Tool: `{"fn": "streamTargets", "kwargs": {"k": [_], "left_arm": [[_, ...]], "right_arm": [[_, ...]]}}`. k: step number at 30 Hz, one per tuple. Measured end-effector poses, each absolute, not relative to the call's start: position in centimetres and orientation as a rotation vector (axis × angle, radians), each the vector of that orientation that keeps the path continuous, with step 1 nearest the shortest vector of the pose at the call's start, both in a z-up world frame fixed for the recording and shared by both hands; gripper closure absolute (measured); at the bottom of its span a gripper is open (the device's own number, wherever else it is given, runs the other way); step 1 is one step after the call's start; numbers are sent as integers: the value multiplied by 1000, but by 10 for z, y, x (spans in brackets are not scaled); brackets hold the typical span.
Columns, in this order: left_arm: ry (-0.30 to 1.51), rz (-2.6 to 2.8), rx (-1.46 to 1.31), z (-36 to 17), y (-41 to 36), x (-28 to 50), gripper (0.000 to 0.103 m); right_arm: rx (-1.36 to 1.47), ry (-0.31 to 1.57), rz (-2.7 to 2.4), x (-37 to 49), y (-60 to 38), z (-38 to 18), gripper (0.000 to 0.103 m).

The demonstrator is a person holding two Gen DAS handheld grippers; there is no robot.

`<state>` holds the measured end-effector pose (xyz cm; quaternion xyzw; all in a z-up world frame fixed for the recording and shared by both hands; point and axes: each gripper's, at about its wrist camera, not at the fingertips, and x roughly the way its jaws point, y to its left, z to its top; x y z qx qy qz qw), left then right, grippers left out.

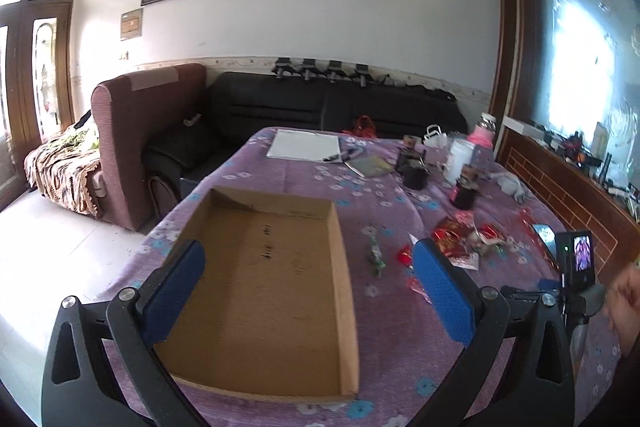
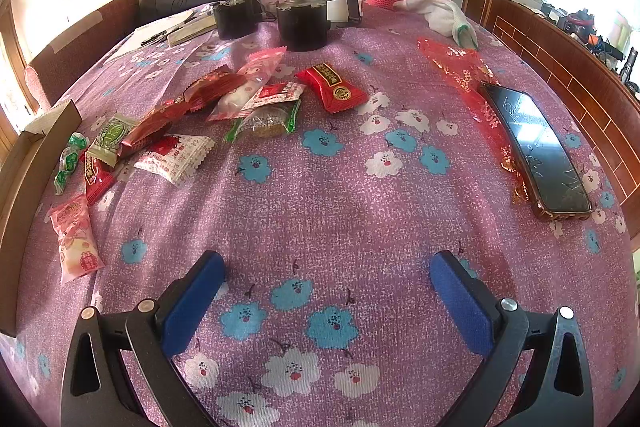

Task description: Organize snacks

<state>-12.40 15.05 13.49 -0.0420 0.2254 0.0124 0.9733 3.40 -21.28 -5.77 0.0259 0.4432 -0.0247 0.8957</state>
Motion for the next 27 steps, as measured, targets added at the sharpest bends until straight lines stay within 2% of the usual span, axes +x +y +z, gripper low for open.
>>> {"fn": "streamTargets", "kwargs": {"k": [9, 19, 24, 27], "left_arm": [[692, -82, -99, 122, 85, -99, 0], [676, -41, -165, 150, 98, -91, 0], [683, -58, -137, 157, 96, -49, 0], [782, -94, -160, 145, 98, -8, 0]], "right_arm": [[54, 919, -51, 34, -213, -58, 0], [43, 1027, 0, 35, -214, -54, 0], [163, 959, 180, 18, -203, -33, 5], [103, 919, 297, 13, -175, -22, 5]]}}
